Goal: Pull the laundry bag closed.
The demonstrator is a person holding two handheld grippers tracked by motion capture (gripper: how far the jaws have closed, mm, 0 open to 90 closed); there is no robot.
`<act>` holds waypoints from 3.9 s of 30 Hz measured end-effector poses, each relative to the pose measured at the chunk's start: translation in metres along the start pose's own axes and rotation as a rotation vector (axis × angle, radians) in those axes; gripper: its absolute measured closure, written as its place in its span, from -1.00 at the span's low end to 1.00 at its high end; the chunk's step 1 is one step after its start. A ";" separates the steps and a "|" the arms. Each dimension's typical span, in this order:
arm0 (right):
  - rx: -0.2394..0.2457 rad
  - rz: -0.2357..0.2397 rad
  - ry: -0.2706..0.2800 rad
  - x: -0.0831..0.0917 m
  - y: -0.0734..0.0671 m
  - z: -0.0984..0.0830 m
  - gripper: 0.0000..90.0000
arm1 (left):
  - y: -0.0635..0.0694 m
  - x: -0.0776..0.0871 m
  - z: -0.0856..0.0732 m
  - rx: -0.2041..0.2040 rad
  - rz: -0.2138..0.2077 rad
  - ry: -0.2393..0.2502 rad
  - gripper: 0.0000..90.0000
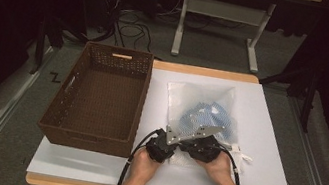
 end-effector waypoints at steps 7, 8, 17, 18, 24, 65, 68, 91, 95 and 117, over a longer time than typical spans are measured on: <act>0.009 -0.007 0.005 -0.002 0.002 0.000 0.93 | 0.000 0.000 -0.001 0.000 0.002 0.016 0.89; 0.009 -0.008 0.006 -0.002 0.002 0.000 0.93 | 0.000 0.000 -0.001 0.012 -0.005 0.018 0.89; 0.027 -0.029 -0.004 -0.002 0.002 0.000 0.93 | -0.002 0.000 -0.001 0.046 -0.030 0.024 0.89; 0.024 -0.029 -0.001 -0.002 0.002 0.000 0.93 | -0.002 0.000 -0.001 0.055 -0.035 0.024 0.89; 0.018 -0.043 -0.005 0.003 0.009 -0.002 0.93 | -0.003 0.000 -0.001 0.071 -0.046 0.026 0.89; -0.029 -0.022 0.007 0.011 0.012 -0.012 0.93 | -0.004 0.000 -0.002 0.081 -0.056 0.027 0.87; -0.031 -0.030 -0.002 0.011 0.012 -0.013 0.93 | -0.004 0.000 -0.002 0.081 -0.056 0.028 0.87; -0.051 -0.035 0.010 0.022 0.019 -0.020 0.93 | -0.003 0.000 -0.001 0.077 -0.056 0.029 0.85; -0.052 -0.038 0.011 0.021 0.019 -0.021 0.93 | -0.003 0.000 -0.001 0.081 -0.058 0.028 0.85; -0.058 -0.040 0.016 0.023 0.020 -0.022 0.93 | -0.004 0.001 -0.002 0.094 -0.068 0.029 0.88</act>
Point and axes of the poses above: each handheld gripper's, and its own axes: x roughly backward along the jaws, z roughly out of its top, y roughly to its right, the point moved 8 cm from there along -x, roughly forward along the jaws, and after that the axes turned 9 degrees about y, right-handed, at the moved point
